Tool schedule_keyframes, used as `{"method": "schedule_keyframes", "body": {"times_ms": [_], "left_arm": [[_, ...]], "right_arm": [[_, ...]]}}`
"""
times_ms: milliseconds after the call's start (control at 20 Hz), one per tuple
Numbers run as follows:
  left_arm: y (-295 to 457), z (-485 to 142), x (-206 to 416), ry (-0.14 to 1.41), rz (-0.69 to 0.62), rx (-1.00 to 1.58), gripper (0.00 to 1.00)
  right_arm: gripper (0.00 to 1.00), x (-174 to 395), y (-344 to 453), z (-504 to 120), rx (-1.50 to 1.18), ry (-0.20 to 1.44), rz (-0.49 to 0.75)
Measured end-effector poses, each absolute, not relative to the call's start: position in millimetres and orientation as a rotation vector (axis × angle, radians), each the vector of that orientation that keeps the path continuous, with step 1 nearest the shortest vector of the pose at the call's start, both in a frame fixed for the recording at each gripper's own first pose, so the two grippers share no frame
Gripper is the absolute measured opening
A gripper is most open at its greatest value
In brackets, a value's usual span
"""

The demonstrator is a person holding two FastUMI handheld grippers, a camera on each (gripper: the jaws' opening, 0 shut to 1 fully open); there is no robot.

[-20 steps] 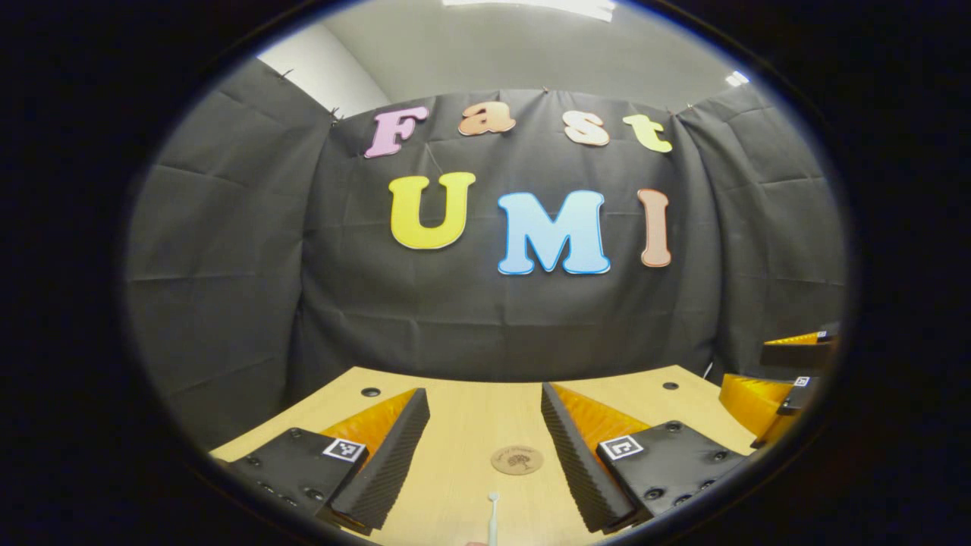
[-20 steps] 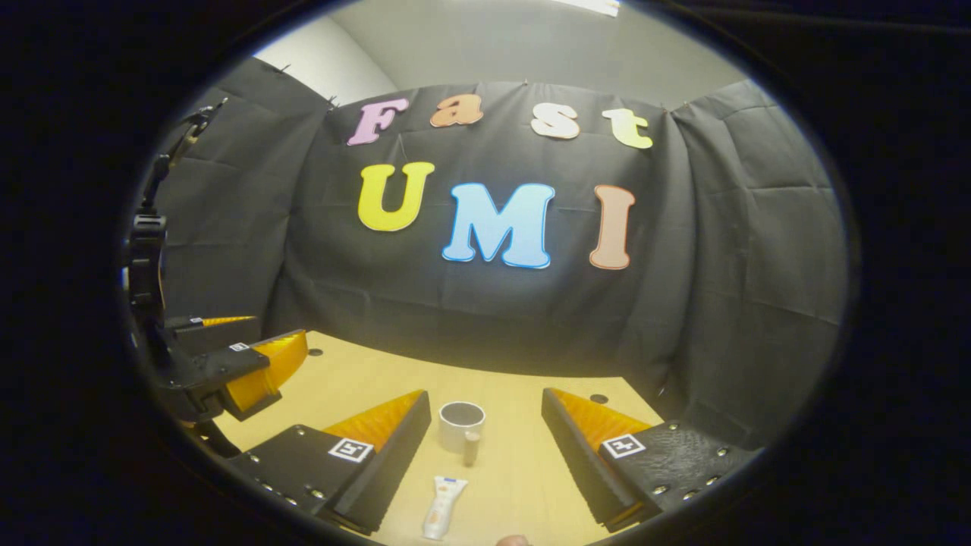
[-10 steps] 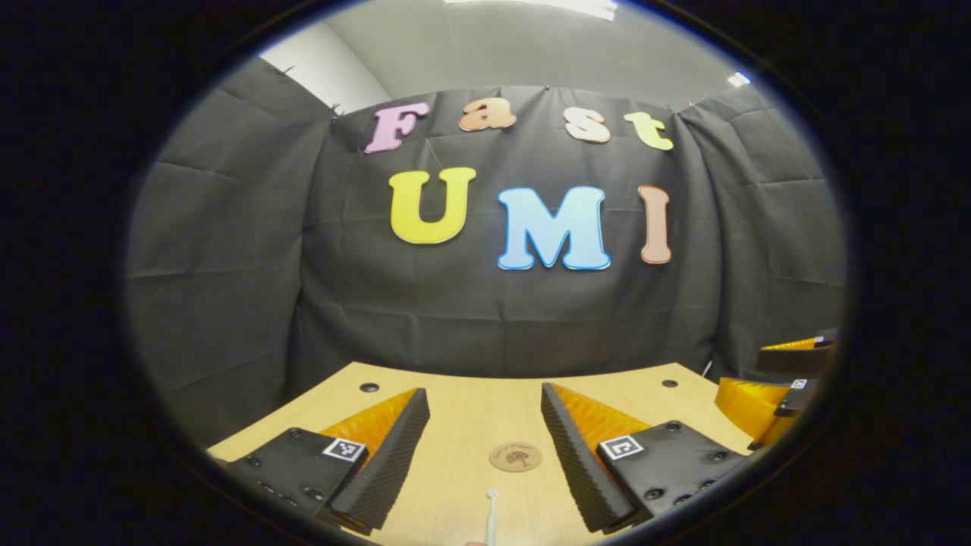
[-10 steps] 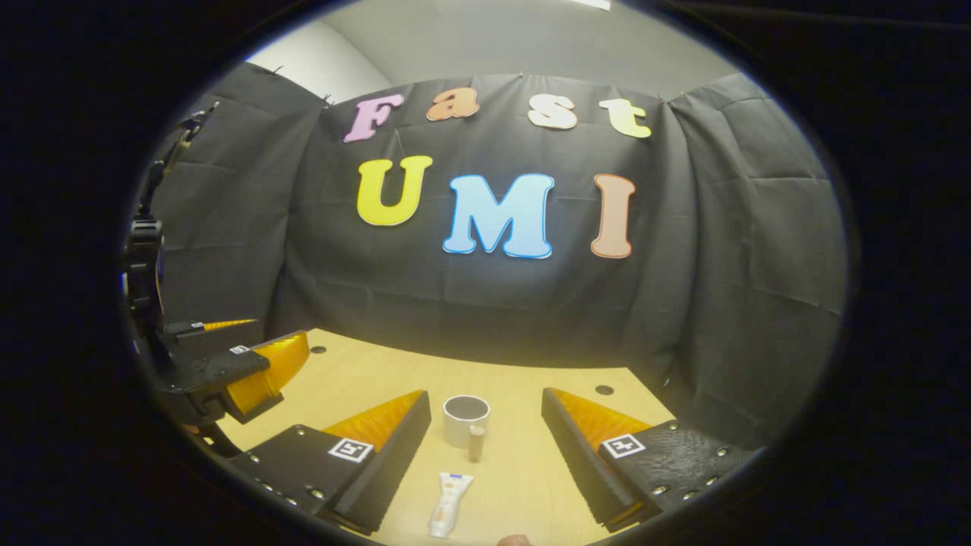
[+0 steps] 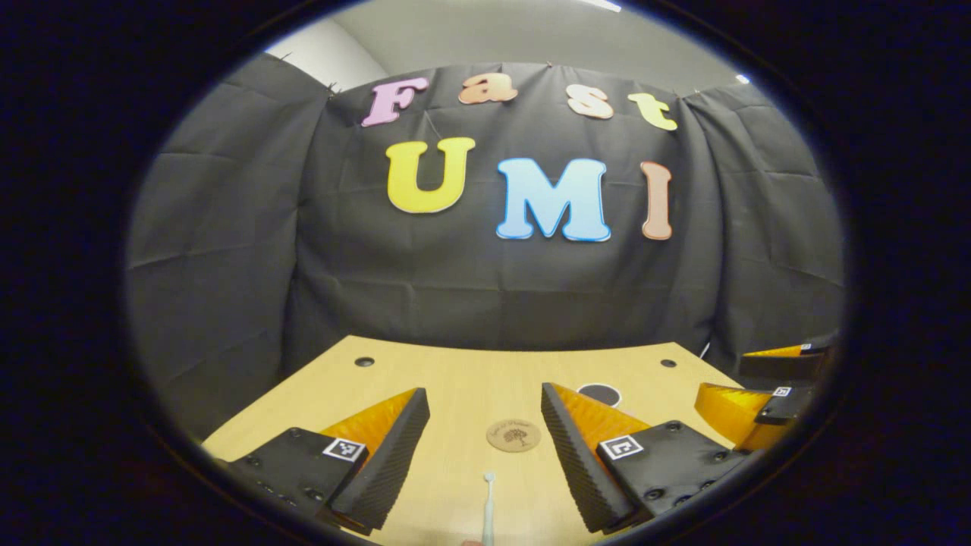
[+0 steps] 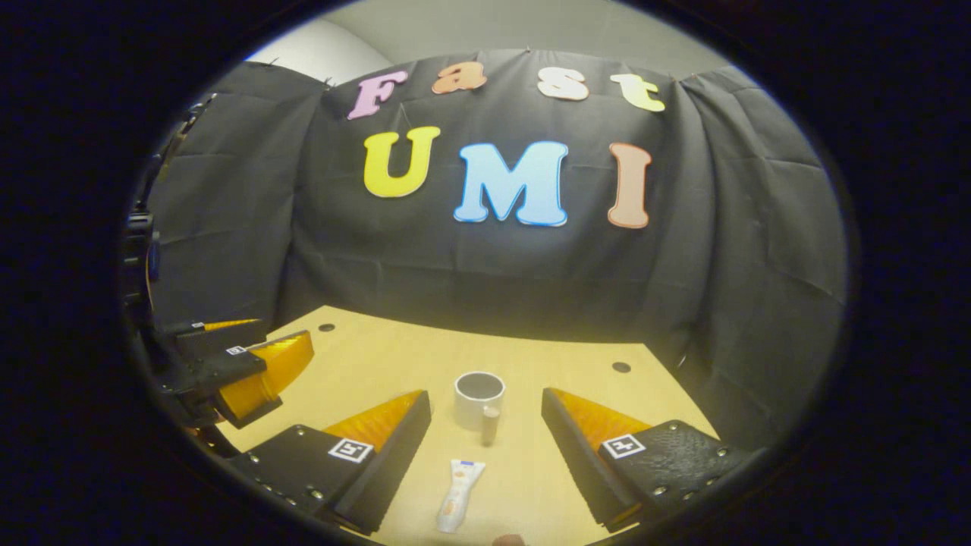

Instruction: Put the toothbrush and toothpaste on the desktop into the cup, then pick up the cup and place it on the coaster on the desktop.

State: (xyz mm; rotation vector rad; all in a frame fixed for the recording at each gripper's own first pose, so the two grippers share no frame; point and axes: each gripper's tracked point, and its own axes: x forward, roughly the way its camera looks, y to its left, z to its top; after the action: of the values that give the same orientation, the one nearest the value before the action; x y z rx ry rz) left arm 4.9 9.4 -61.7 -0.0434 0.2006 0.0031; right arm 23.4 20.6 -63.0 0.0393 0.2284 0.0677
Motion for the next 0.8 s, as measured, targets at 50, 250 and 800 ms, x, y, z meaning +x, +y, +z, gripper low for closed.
{"method": "schedule_keyframes", "body": {"times_ms": [50, 250, 800], "left_arm": [[9.9, -70.3, 5.8, 0.232, 0.005, -0.049, 0.96], [13.3, -106.5, 6.7, 0.362, 0.014, -0.059, 0.96], [2.2, -176.8, 7.1, 0.665, -0.041, -0.005, 0.96]], "right_arm": [[0.94, 26.1, 22.8, -72.4, 0.041, 0.266, 0.072], [0.94, 30.8, 30.5, -107.3, 0.057, 0.404, 0.090], [0.94, 39.4, 45.4, -165.4, 0.064, 0.669, 0.133]]}}
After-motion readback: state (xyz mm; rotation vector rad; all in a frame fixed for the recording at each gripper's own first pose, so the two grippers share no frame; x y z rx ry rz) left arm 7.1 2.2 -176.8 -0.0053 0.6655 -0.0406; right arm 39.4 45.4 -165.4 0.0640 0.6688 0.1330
